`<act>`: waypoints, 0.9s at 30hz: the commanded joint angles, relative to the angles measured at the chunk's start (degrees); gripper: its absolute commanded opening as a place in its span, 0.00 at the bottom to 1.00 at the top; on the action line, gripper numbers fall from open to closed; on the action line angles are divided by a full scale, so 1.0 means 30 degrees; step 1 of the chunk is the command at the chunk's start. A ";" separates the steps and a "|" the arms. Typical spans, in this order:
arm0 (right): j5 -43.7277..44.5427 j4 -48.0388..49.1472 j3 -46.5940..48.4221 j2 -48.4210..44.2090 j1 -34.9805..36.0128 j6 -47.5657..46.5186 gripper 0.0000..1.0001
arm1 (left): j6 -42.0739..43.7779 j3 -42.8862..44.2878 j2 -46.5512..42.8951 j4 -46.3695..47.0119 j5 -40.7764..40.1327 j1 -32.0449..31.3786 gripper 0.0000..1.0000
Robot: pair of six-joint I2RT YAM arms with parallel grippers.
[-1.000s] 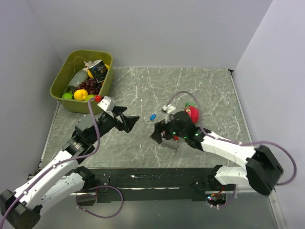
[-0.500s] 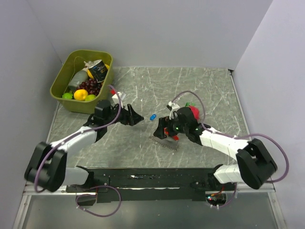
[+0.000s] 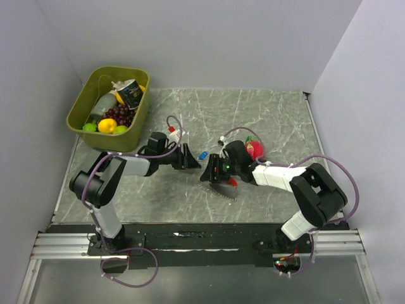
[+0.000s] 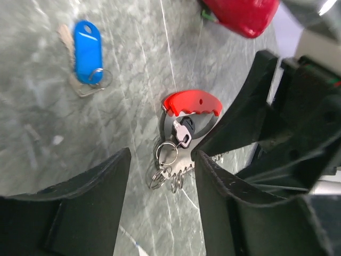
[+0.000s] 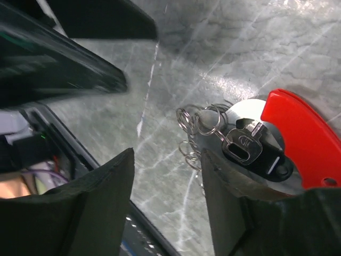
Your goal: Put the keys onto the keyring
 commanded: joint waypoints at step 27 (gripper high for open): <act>0.1549 0.3866 -0.2605 0.0585 -0.0396 0.4600 0.41 | -0.1118 -0.2710 0.1420 0.4544 0.0918 -0.2113 0.15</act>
